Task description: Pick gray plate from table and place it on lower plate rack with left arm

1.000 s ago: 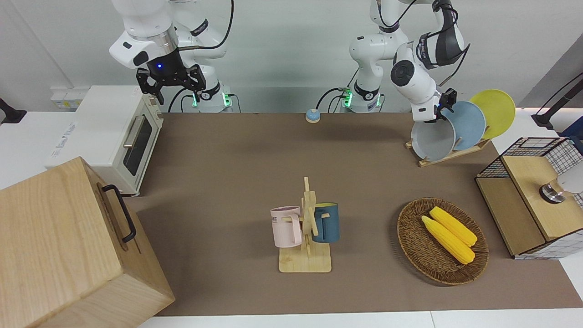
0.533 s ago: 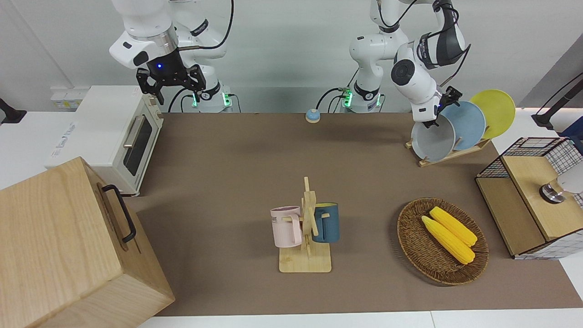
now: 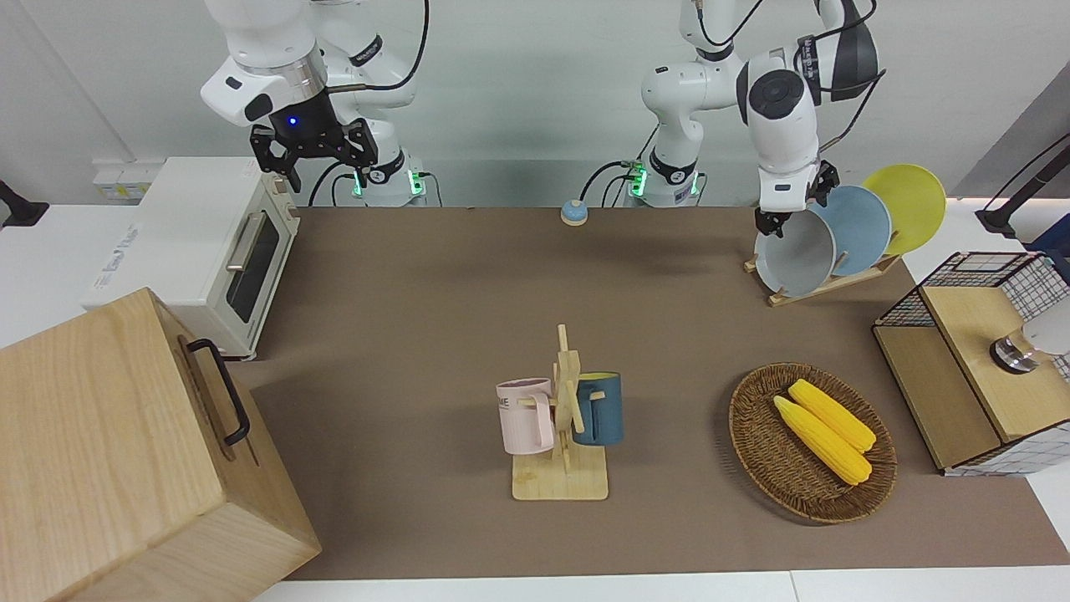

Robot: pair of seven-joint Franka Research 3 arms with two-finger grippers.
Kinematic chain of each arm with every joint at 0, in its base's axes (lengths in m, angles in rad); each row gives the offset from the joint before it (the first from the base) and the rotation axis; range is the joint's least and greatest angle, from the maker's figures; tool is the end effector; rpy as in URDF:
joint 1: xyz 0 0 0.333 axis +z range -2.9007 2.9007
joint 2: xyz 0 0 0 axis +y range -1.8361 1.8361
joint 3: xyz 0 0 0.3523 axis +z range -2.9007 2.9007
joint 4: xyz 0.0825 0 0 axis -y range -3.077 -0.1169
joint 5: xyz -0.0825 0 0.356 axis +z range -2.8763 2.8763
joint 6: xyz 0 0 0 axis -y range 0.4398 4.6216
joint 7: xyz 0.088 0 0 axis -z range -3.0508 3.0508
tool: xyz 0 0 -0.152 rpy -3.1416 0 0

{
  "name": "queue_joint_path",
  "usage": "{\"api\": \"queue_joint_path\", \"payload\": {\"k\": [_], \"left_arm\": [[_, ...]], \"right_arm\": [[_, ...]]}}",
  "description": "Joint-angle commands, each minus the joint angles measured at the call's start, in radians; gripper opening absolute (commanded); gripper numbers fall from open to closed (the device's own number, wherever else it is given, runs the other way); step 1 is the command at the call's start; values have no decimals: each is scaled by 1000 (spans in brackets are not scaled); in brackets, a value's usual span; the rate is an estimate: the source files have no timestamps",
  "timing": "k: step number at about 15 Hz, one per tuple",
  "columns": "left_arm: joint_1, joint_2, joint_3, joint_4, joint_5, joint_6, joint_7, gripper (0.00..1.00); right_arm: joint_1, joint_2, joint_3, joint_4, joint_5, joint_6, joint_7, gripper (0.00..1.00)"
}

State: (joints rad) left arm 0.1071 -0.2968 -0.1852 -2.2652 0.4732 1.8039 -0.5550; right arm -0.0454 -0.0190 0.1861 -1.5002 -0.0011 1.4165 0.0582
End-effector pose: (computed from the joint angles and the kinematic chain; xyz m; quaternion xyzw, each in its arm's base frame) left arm 0.4066 0.0217 0.4818 -0.9512 -0.1621 0.0036 0.2625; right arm 0.4960 0.0712 0.6433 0.9986 0.0411 -0.0321 0.0055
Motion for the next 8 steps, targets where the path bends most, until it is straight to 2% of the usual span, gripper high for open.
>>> {"api": "queue_joint_path", "payload": {"k": [1,3,5,7,8], "left_arm": [[-4,19,15,132,-172,-92,197,998],[2,19,16,196,-319,-118,301,998],[-9,19,15,234,-408,-124,325,993],[-14,21,6,263,-436,-124,374,993],[-14,19,4,268,-491,-124,392,993]], "right_arm": [[-10,-2,6,6,10,-14,0,990],[-10,-2,6,6,10,-14,0,987],[-10,-2,6,6,10,-14,-1,987],[-10,-2,6,6,10,-14,0,987],[-10,-2,6,6,10,-14,0,987]]}}
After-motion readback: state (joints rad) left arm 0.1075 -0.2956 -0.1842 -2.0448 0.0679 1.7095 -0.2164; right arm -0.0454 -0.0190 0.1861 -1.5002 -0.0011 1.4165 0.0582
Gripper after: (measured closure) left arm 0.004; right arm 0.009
